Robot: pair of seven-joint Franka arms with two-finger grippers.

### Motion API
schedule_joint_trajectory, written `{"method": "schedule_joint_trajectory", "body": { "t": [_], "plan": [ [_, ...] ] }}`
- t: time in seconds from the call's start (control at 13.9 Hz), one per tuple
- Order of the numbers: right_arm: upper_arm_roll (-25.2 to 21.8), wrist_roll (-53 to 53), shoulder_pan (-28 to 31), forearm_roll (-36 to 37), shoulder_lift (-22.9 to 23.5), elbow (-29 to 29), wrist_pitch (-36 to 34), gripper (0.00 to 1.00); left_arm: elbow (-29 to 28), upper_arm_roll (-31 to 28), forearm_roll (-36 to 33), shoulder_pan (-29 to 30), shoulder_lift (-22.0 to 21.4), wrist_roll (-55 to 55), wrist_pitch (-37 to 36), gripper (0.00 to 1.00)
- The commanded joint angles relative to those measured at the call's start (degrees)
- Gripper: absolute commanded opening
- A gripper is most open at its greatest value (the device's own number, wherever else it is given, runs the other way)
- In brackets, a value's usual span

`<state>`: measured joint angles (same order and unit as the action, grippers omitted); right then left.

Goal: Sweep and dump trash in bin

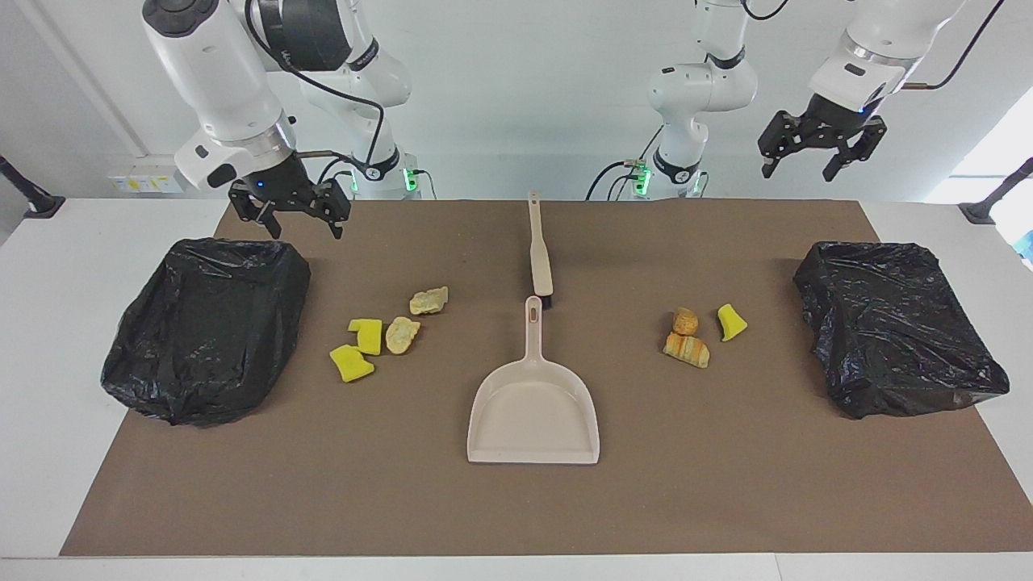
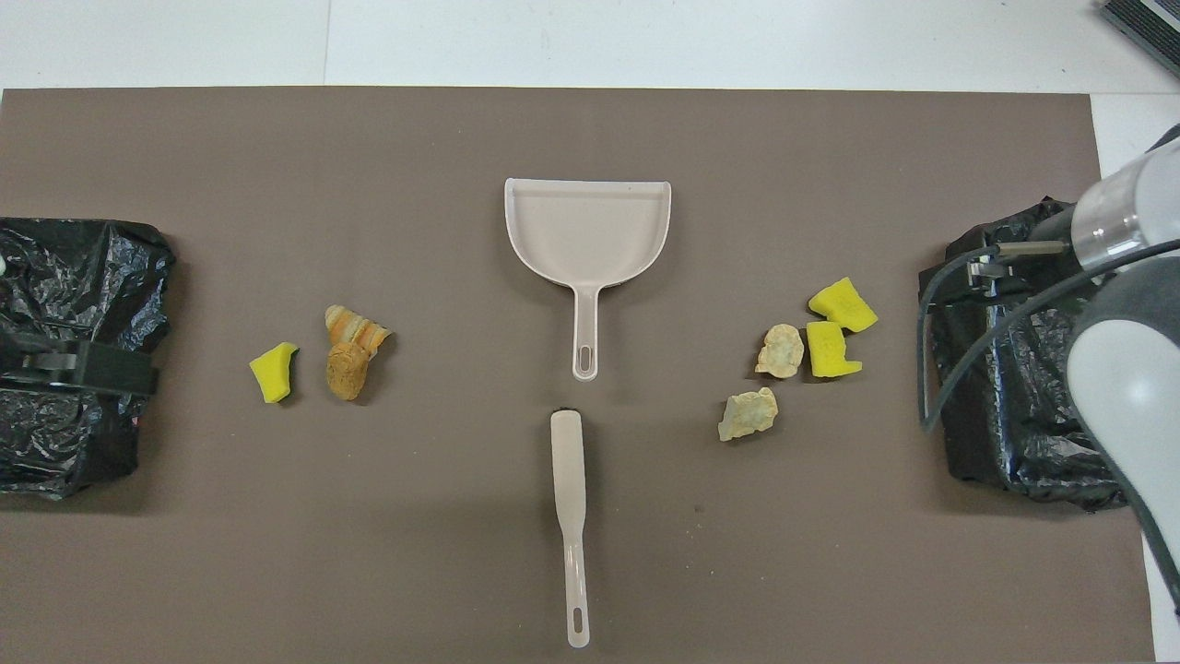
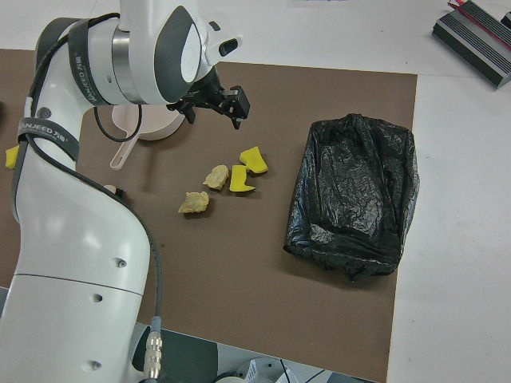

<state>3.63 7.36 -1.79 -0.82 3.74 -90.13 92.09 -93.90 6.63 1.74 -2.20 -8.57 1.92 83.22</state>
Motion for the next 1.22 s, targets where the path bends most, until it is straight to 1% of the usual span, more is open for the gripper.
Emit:
{"method": "schedule_joint_trajectory", "body": {
  "t": [0.0,0.07,0.14,0.29,0.43,0.5,0.65,0.79,0.86,0.94,1.01,1.08,1.15],
  "plan": [
    [0.15,4.4,-1.89,-1.02,1.97,-0.13,4.31,1.0,-11.71,-0.3,0.19,-8.24,-5.38,8.25,7.36,1.0],
    [0.15,5.63,-2.77,-1.28,3.89,0.04,5.72,1.0,-15.84,-0.21,0.28,-10.87,-7.32,10.98,9.83,1.0],
    [0.15,7.12,-2.95,-2.51,5.12,0.05,7.21,1.0,-18.75,-0.3,0.8,-13.86,-8.2,13.0,11.24,1.0],
    [0.15,10.11,-4.87,-4.61,8.63,0.83,10.81,1.0,-23.15,-0.3,1.77,-19.66,-8.21,18.18,13.62,1.0],
    [0.23,10.91,-7.69,-5.07,12.24,0.93,14.94,1.0,-28.16,-0.21,2.47,-24.85,-8.91,25.12,19.75,1.0],
    [0.23,12.31,-8.49,-5.59,12.95,0.93,17.57,1.0,-30.1,-0.3,2.56,-27.75,-8.92,28.37,23.09,1.0],
    [0.23,14.69,-9.54,-6.56,14.79,0.84,21.01,1.0,-33.18,-0.3,2.56,-33.46,-7.08,34.44,28.46,1.0],
    [0.15,16.01,-11.65,-6.65,15.94,0.66,22.86,1.0,-37.48,-0.3,2.56,-37.78,-5.24,37.62,34.7,1.0],
    [0.15,17.15,-12.09,-5.95,16.47,0.49,24.18,1.0,-38.8,-0.3,2.56,-40.49,-2.96,39.2,37.25,1.0],
    [0.15,18.38,-13.75,-5.51,17.26,0.31,25.06,1.0,-39.86,-0.3,2.56,-42.26,-0.85,41.04,40.58,1.0],
    [0.15,20.13,-15.68,-5.42,18.05,0.4,25.85,1.0,-40.39,-0.21,2.56,-42.97,1.34,43.32,44.01,1.0],
    [0.15,22.32,-16.83,-5.24,18.75,0.57,26.73,1.0,-40.49,-0.3,2.56,-44.98,3.63,45.17,46.65,1.0],
    [0.15,23.39,-17.97,-3.85,19.46,0.66,27.35,1.0,-40.49,-0.3,2.56,-45.44,4.87,46.06,48.85,1.0]
  ]
}}
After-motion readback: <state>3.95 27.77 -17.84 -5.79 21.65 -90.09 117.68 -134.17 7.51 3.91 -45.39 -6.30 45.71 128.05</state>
